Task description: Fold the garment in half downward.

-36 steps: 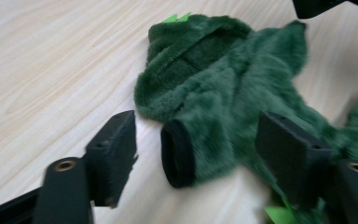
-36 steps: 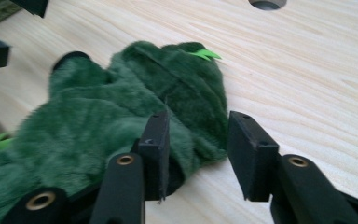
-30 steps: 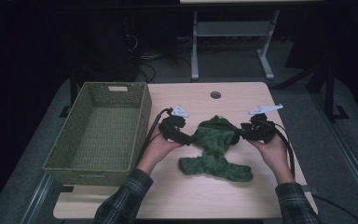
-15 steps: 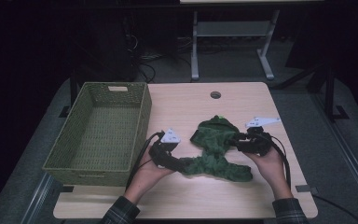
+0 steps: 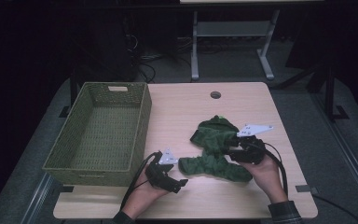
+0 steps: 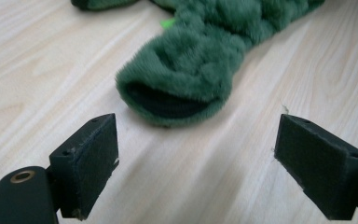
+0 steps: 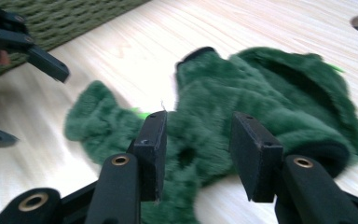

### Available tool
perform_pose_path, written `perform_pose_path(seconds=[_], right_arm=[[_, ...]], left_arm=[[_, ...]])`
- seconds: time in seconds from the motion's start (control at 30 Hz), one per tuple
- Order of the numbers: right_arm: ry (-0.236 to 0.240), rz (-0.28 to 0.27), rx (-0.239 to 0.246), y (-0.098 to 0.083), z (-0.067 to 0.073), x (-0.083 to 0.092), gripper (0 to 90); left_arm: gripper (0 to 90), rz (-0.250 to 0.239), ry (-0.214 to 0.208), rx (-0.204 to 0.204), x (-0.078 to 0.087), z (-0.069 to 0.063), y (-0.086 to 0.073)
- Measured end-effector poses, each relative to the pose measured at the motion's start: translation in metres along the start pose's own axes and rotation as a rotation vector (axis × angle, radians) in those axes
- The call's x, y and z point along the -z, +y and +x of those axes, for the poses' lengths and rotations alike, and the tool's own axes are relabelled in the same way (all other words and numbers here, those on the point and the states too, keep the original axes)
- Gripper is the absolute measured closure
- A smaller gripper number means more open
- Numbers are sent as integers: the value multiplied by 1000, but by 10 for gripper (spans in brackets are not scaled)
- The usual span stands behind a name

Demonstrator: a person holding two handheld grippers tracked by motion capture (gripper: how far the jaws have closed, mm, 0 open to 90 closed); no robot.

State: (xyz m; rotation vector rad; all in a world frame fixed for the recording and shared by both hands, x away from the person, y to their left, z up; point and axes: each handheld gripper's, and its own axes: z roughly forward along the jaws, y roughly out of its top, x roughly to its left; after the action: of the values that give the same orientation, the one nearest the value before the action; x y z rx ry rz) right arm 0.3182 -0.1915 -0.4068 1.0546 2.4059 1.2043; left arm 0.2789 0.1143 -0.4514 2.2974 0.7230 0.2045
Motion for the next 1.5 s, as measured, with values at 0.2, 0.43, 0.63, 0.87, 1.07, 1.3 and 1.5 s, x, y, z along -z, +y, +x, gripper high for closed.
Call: perform_pose_path(seconds=[0.2,0.43,0.63,0.87,1.07,1.3,1.5], right_arm=[[40,26,12,-2,19,-10,585],[95,33,45,-1,44,-23,616],[135,54,85,5,64,-38,644],[170,71,130,12,81,-56,712],[184,95,152,16,91,-71,782],[179,129,193,17,100,-92,761],[121,178,190,11,104,-112,717]], left_arm=[[129,-5,2,8,-1,-2,-8],[130,13,42,-6,-9,-7,-19],[130,-56,50,-33,-9,-3,-28],[132,-64,47,-32,-8,-2,-30],[132,-64,45,-36,-8,-2,-31],[132,-59,50,-40,-7,-2,-31],[132,-62,47,-36,-7,-3,-31]])
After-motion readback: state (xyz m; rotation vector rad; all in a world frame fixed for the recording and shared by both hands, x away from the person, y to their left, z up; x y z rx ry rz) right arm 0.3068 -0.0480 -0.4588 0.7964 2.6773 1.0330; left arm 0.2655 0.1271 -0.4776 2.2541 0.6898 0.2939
